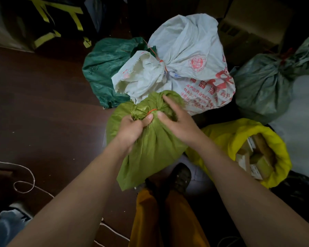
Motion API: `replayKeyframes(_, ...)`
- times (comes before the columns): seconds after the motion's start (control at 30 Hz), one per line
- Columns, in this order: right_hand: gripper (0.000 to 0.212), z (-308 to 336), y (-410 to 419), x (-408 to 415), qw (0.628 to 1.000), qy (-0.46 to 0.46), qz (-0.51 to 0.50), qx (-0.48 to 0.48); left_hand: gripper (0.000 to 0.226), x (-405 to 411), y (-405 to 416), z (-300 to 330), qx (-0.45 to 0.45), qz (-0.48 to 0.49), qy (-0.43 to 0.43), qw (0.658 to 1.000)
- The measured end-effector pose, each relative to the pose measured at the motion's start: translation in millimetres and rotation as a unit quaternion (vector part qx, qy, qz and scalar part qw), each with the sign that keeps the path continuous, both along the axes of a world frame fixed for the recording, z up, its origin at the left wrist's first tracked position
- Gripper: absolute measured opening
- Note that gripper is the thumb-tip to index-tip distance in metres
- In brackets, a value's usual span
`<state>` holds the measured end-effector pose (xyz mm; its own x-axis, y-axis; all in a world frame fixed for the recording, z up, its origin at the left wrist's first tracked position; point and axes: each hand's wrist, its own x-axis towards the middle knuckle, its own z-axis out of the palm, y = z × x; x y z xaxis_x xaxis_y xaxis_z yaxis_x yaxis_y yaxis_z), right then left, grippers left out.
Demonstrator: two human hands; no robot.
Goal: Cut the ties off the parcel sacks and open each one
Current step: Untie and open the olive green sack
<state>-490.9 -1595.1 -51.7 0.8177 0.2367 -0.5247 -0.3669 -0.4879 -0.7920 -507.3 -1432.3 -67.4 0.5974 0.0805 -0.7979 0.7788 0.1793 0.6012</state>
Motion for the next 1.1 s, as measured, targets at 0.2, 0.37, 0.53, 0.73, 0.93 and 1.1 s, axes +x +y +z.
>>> replayKeyframes(0.2, 0.097, 1.5, 12.9, 20.3, 1.000, 0.019, 0.011, 0.000, 0.028, 15.9, 17.6, 14.0, -0.049, -0.037, -0.032, 0.998)
replayKeyframes(0.37, 0.069, 1.8, 18.8, 35.9, 0.999, 0.006, 0.019, -0.036, 0.047, 26.7, 22.5, 22.4, -0.042, -0.057, -0.011, 0.997)
replayKeyframes(0.53, 0.062, -2.7, 15.0, 48.2, 0.998, 0.010, 0.031, -0.045, 0.075, 38.2, 18.5, 21.2, 0.106, -0.110, -0.071, 0.986)
replayKeyframes(0.73, 0.059, -15.0, 2.1, 69.7, 0.998, 0.056, 0.018, 0.011, 0.107, 73.8, 30.6, 17.7, 0.053, -0.316, -0.174, 0.931)
replayKeyframes(0.93, 0.043, -28.4, -15.7, 106.3, 0.994, 0.099, 0.023, 0.043, 0.083, 114.5, 16.0, 10.2, 0.156, -0.374, -0.227, 0.885)
replayKeyframes(1.1, 0.043, -21.3, -34.2, 139.2, 0.994, 0.082, 0.069, 0.002, 0.041, 138.4, -5.2, 6.0, 0.244, -0.359, -0.234, 0.870)
